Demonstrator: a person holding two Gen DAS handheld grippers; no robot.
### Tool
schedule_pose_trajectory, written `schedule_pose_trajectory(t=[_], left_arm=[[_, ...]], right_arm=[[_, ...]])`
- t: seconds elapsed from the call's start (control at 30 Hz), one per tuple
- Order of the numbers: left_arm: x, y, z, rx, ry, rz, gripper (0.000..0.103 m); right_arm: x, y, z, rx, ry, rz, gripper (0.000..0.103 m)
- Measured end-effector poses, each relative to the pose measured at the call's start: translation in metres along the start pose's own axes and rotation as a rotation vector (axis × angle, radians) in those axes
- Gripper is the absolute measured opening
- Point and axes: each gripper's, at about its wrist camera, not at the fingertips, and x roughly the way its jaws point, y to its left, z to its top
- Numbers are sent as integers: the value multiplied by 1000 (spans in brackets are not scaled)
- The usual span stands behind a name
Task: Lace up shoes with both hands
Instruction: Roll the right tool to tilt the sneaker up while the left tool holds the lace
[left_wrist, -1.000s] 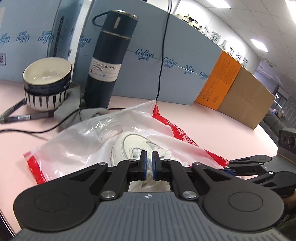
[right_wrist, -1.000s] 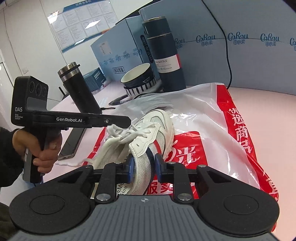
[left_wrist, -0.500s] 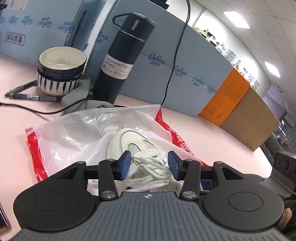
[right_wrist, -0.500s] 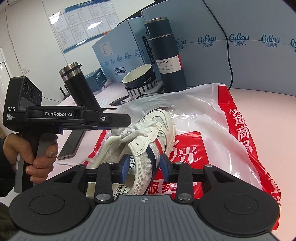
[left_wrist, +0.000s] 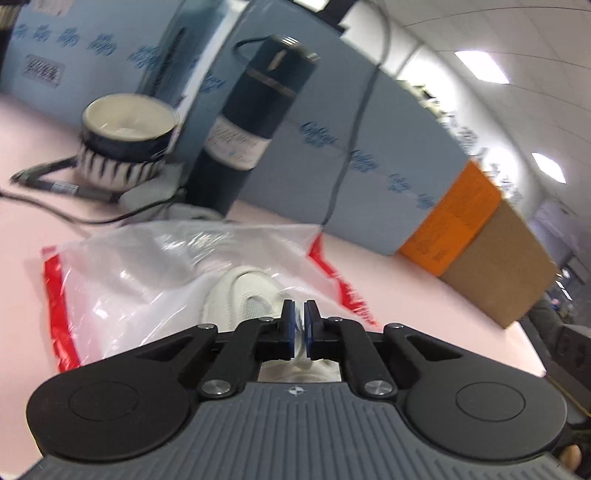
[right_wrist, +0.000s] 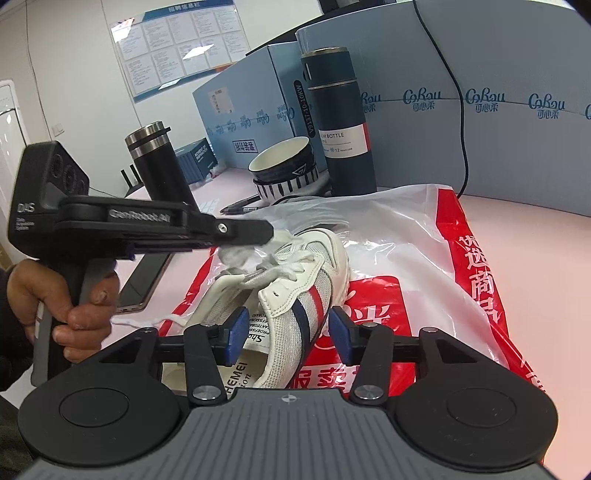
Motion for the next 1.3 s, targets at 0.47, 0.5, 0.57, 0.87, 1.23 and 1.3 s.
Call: schedule_pose_trajectory(t=[0.47,0.5,0.57,0.87,1.23,1.3], left_arm=[[19,10,22,88,133,50,9],[19,11,24,105,142,64,17],[18,12,27,135,150,79,30],[38,2,21,204,178,67,31],[17,-14,17,319,79,20,1],[5,-17,19,310,60,-21,1]], right_arm=[[0,11,0,-50,2,1,54],[-1,11,0,-51,-6,-3,57],[-3,10,0,-45,-19,-9,57],[-1,7,0,-24,-22,-2,57],[-4,3,0,-12,-33,-13,57],[-4,4,0,-20,-30,-15,57]])
